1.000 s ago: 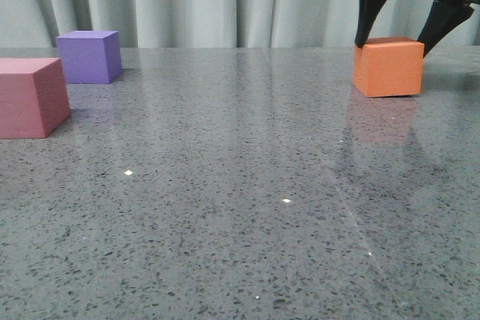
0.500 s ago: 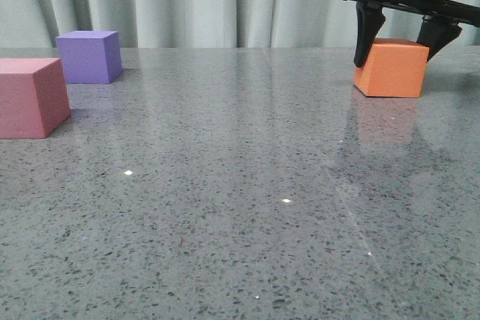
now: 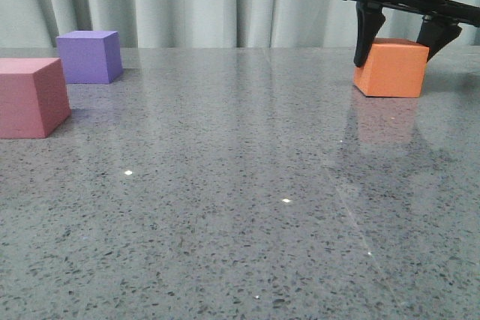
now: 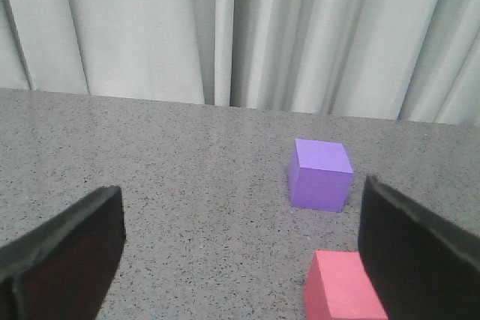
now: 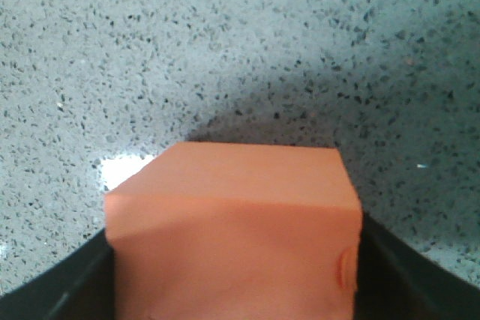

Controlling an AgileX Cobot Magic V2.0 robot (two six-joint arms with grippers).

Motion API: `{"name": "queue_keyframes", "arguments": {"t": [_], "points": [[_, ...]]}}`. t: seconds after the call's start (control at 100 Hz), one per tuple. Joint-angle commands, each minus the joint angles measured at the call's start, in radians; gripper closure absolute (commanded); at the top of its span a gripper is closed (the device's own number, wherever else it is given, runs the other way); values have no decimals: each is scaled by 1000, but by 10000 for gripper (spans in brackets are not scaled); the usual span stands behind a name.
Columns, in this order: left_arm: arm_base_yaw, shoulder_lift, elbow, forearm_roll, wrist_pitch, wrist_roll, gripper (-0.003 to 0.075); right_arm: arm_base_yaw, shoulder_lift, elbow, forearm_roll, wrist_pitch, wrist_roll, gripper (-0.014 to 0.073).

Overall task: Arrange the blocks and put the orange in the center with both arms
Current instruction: 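Lift the orange cube with the right gripper and carry it toward the table center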

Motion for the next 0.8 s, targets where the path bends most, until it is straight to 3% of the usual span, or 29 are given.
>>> {"name": "queue_keyframes", "arguments": {"t": [0.0,0.36,0.59,0.79], "points": [[-4,10,-31,-5,-83,4,122,14,-64,-47,29,36,-2,685],[-4,10,-31,-5,-85,4,122,198,-63,-214,29,86,103,685],[-4,10,-31,-5,-87,4,122,308,-47,-216,29,70,185,685],[-4,10,-31,-4,-89,4,122,335,-27,-216,16,47,226,685]]}}
